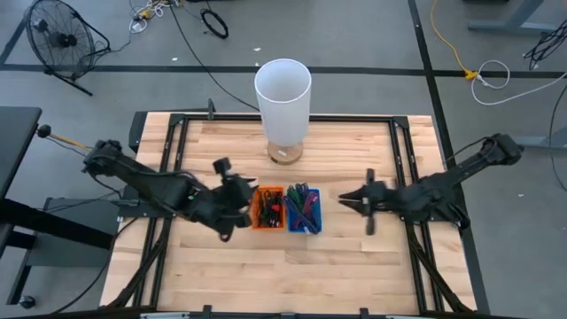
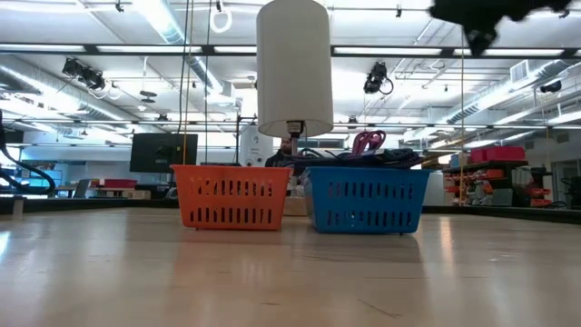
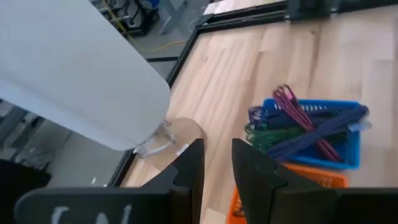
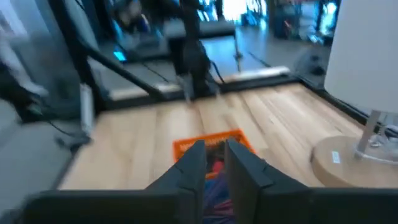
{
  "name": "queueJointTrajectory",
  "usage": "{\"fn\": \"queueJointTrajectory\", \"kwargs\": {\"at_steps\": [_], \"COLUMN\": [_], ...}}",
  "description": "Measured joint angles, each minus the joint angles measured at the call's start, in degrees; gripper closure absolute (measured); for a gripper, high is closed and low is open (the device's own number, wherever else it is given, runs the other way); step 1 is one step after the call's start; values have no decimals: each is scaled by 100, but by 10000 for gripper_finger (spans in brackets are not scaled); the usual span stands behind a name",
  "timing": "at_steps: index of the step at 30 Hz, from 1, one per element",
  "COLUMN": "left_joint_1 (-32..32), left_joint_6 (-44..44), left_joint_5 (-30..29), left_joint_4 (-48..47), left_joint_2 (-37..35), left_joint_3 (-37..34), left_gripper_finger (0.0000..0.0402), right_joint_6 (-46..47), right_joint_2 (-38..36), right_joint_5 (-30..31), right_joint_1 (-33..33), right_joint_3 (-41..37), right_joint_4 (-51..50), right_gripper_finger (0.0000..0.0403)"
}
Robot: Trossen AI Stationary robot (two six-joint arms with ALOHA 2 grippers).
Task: Pick & Place USB Port
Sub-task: Return to Home Position
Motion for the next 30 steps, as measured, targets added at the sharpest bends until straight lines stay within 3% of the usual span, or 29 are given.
{"fn": "queueJointTrajectory", "kwargs": {"at_steps": [3,7,13,20,24,30], "left_joint_1": [-120,-92,371,1166,1386,1676], "left_joint_6": [9,406,1532,1414,1401,1562], "left_joint_5": [6,149,1310,2323,2817,3204], "left_joint_4": [343,1951,5795,8450,10071,10180], "left_joint_2": [-474,-1280,-2588,-3754,-3971,-3923], "left_joint_3": [-719,-2234,-4951,-7273,-8237,-8315], "left_gripper_finger": [317,317,317,317,317,317], "right_joint_6": [-63,-617,-1177,-1259,-1278,-708], "right_joint_2": [-888,-1790,-2785,-3813,-4509,-4841], "right_joint_5": [124,238,258,789,837,1138], "right_joint_1": [245,465,487,479,479,426], "right_joint_3": [-855,-1625,-2086,-2105,-2105,-2134], "right_joint_4": [719,1566,1395,194,-645,-1479], "right_gripper_finger": [342,344,344,344,344,344]}}
